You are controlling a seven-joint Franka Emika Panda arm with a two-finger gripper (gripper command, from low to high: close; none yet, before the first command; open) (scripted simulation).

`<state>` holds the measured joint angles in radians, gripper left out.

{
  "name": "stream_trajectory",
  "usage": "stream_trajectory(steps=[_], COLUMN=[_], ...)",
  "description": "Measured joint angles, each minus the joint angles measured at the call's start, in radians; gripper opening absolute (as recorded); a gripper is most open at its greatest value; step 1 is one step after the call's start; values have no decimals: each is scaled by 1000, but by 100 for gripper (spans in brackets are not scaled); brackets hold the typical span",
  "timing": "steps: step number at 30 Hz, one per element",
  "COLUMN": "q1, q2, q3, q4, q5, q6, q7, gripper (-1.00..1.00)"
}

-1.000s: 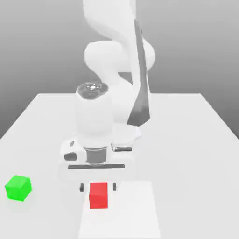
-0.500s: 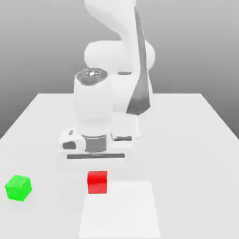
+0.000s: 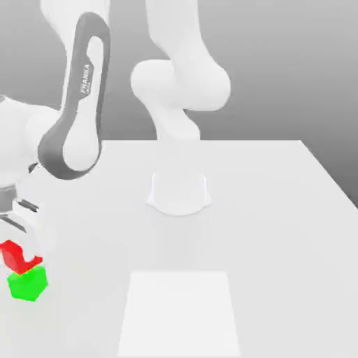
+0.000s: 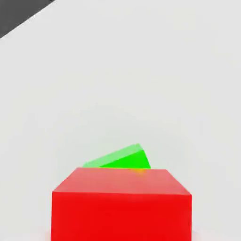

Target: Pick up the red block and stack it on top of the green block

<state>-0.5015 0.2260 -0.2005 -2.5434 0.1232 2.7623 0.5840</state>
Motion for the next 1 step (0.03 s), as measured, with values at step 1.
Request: stream_trajectory(steps=[1], q1=[0], q2=[0], q3=[0], q4=[0], q5=[0], q6=[0], q7=[0], gripper=[100])
